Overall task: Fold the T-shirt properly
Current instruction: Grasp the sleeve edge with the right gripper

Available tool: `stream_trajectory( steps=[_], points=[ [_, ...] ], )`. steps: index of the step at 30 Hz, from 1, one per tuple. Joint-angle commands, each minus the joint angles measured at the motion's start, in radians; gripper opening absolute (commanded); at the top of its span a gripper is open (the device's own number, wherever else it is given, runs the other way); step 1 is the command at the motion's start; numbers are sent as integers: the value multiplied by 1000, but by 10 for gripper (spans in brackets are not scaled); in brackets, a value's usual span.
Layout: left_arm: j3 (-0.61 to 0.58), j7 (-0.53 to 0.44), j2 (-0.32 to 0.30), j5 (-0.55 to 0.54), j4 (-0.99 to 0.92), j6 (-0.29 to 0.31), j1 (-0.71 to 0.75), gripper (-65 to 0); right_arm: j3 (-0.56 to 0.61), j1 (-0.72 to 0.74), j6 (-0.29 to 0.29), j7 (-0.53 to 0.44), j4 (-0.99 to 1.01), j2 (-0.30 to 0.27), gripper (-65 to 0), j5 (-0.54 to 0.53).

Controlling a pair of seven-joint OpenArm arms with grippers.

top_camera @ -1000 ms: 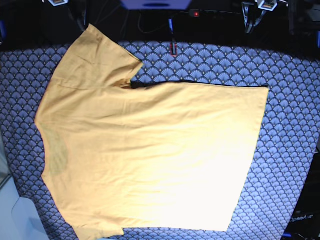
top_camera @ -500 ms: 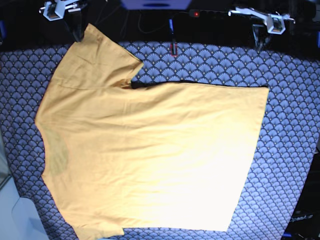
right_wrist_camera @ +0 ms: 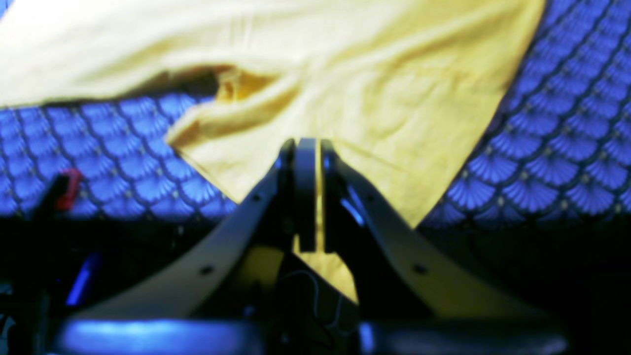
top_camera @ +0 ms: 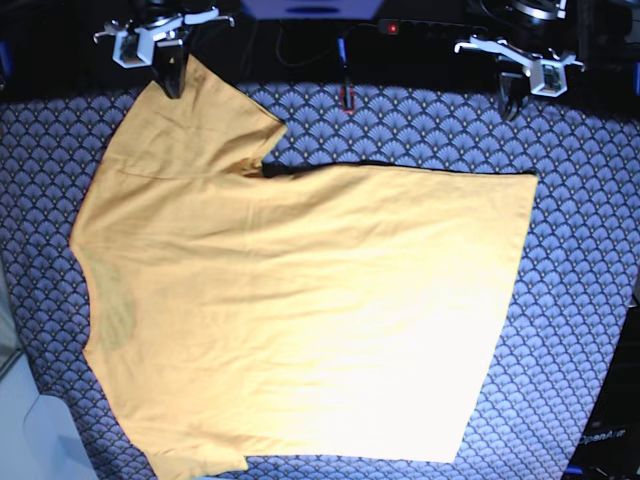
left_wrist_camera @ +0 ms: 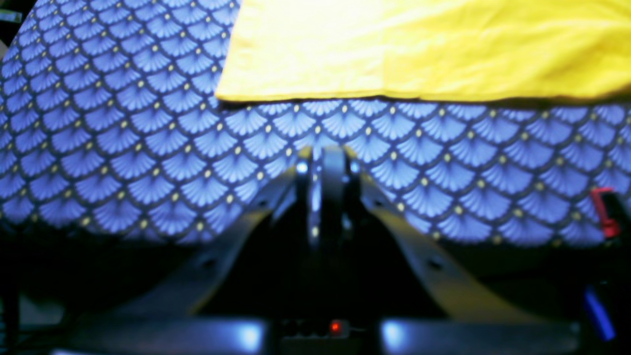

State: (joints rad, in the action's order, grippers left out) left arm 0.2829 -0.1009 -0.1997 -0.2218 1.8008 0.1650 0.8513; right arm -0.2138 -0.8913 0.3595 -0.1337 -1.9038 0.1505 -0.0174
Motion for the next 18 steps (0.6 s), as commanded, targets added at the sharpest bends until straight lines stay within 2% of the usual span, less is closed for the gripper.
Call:
stream_trajectory(
  steps=[1,3,6,12,14,18],
  points=[
    [9,-4,1,-6,17,-6,-7,-620,-14,8,8,-2,-13,-1,-612,-9],
    [12,40,12,-6,21,-6,-33,-620,-23,36,8,45,-13,-1,-590,-9],
    [45,69,42,-6,70,-5,-40,-620,-54,60,9,62,-13,-1,-565,-9],
    [46,73,59,-6,113,-5,-53,-620,-134,93,9,67,-13,-1,-529,-14],
    [48,73,59,-6,113,-5,-60,-620,-151,102,14,72,-1,-1,-503,-51],
    [48,73,56,-6,113,-5,-60,-620,-198,143,163,156,79,-36,-444,-171]
  ],
)
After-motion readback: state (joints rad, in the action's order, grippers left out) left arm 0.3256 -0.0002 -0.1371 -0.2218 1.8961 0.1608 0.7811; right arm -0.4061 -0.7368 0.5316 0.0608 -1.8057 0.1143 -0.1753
